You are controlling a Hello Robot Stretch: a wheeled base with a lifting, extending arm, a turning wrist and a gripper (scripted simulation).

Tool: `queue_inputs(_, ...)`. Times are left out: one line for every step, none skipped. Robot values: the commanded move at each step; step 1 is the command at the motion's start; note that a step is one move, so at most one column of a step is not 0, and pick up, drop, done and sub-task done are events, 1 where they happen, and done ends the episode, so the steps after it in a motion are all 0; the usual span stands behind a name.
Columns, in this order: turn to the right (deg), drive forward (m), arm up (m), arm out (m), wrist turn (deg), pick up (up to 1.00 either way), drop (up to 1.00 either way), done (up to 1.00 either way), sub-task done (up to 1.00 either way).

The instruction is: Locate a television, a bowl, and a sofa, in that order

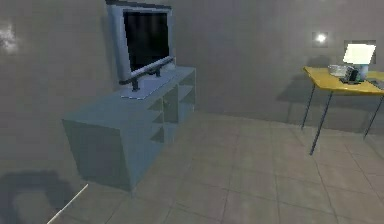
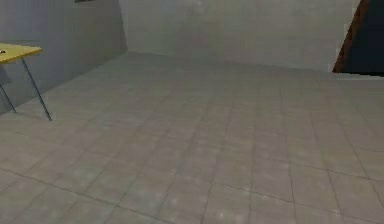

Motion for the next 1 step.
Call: queue_inputs(0.0, 0.85, 0.0, 0.0, 0.0, 0.0, 0.0, 0.0, 0.0)
